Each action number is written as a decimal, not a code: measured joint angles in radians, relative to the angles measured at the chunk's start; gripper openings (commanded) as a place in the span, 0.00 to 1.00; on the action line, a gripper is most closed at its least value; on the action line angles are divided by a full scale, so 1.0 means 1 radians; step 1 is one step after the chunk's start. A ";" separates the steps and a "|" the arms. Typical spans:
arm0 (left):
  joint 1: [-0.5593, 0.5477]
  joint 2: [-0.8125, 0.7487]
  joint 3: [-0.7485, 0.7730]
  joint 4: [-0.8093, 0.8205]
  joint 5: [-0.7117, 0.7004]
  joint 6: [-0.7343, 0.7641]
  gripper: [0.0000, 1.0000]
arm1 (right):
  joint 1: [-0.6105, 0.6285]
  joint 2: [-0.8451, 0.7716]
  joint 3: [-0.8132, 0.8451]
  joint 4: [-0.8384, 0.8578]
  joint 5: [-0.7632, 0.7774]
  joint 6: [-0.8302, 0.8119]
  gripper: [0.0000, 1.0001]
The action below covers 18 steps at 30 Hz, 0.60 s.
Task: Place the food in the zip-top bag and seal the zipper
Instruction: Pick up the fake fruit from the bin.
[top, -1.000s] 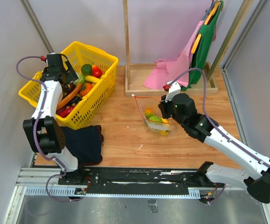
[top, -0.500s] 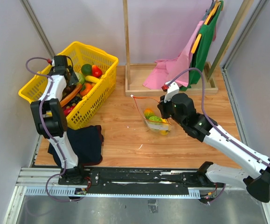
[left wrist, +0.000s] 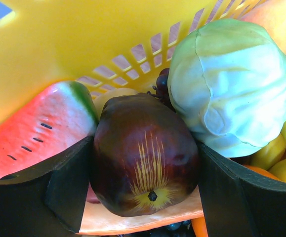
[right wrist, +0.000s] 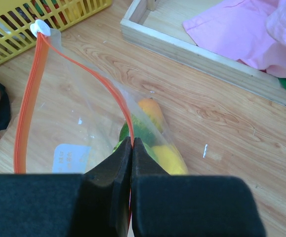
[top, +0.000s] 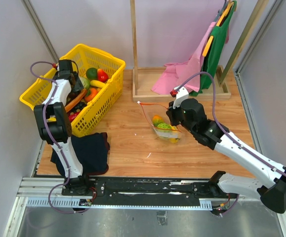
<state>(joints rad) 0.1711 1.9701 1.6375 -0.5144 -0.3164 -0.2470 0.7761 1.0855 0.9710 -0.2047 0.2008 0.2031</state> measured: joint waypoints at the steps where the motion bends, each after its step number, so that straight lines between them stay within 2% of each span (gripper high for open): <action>1: 0.000 0.000 0.000 0.000 0.001 0.001 0.51 | 0.000 0.000 0.000 0.000 0.000 0.000 0.01; 8: 0.004 -0.027 0.000 -0.004 0.025 0.008 0.38 | 0.000 0.003 0.000 0.000 -0.001 0.000 0.01; 18: 0.004 -0.224 -0.001 -0.013 0.094 0.007 0.31 | 0.000 0.003 0.000 0.000 -0.003 0.000 0.01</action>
<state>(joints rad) 0.1753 1.7466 1.6363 -0.5274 -0.2226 -0.2398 0.7761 1.0885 0.9710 -0.2047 0.1978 0.2035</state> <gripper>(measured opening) 0.787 0.012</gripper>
